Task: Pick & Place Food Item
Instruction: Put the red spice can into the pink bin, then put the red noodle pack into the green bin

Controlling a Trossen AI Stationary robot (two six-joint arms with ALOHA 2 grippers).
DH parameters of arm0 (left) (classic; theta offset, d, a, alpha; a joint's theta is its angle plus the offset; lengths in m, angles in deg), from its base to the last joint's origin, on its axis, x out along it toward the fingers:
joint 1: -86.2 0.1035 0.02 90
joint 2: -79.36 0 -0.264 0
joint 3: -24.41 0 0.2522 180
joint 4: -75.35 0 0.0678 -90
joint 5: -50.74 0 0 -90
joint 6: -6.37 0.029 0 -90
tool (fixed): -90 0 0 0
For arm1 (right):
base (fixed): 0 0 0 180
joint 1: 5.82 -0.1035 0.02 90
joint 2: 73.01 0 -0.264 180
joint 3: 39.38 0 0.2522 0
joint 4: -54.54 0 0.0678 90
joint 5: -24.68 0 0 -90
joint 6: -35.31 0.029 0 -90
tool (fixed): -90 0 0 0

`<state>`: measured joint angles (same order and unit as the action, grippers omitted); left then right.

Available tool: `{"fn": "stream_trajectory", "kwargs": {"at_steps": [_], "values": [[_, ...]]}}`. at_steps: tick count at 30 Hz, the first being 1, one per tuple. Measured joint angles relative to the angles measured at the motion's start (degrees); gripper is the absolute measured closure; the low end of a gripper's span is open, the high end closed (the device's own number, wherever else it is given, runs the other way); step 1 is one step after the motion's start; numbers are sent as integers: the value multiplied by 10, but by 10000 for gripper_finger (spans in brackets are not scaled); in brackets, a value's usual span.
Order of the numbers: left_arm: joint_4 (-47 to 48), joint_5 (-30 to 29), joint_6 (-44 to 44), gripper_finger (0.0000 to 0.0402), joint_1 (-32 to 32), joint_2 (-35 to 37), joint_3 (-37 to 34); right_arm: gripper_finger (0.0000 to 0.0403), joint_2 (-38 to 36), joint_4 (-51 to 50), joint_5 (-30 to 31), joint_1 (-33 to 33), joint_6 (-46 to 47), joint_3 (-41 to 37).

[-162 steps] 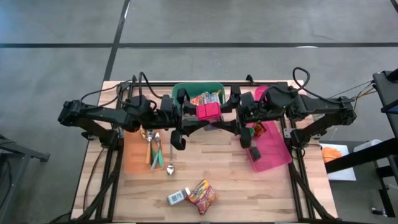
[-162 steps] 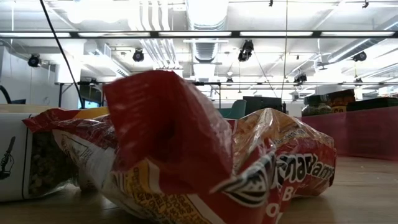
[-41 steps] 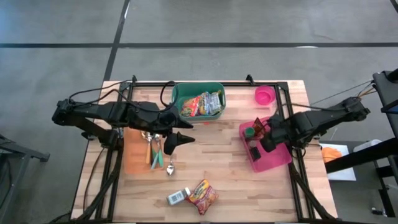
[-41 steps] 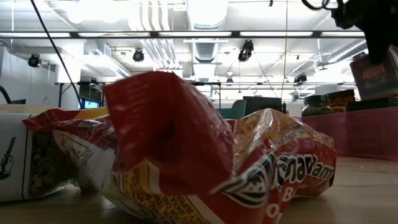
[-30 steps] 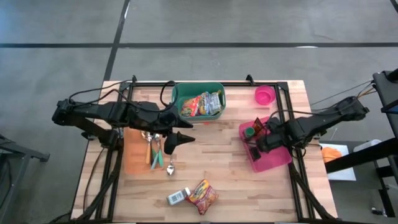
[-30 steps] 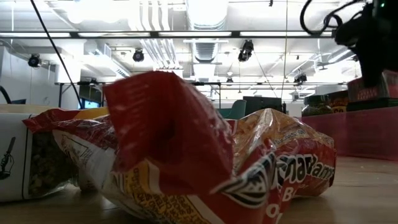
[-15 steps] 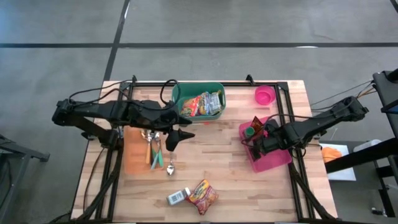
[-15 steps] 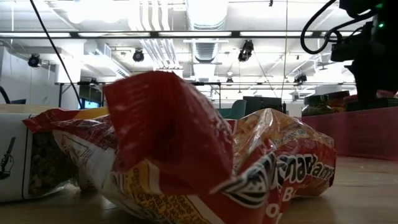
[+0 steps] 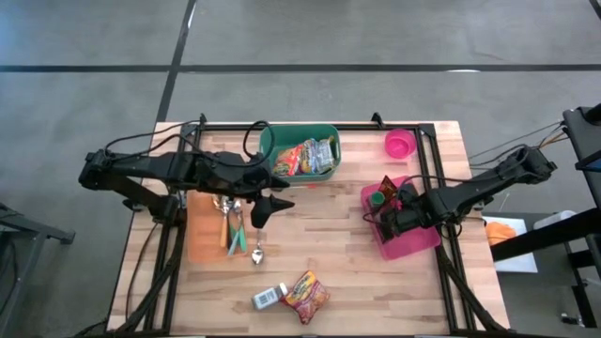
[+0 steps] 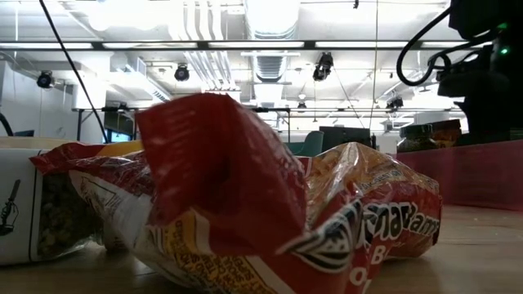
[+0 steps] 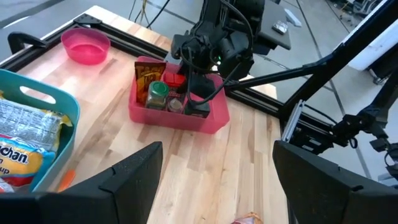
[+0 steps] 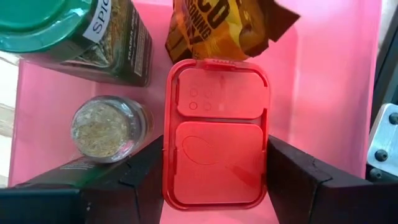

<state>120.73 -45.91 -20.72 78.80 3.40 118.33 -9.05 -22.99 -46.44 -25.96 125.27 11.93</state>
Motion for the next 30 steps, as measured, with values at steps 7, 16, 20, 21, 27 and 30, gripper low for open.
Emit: {"fn": "stream_trajectory", "kwargs": {"at_steps": [7,16,20,21,27,30], "values": [[2,0,-3,96,0,0,-8,139,0,2,-22,0,-31,4],[1,2,-18,96,0,0,-8,70,-1,1,-37,0,-49,22],[17,4,-62,96,0,0,-8,57,-1,-7,-37,0,-62,45],[25,11,-74,96,0,0,-8,57,-1,-8,-37,0,-67,53],[38,68,-122,96,-12,0,-44,55,-1,-26,-49,0,-108,106],[18,84,-127,96,-28,0,-83,55,-1,-45,-63,0,-124,133]]}}
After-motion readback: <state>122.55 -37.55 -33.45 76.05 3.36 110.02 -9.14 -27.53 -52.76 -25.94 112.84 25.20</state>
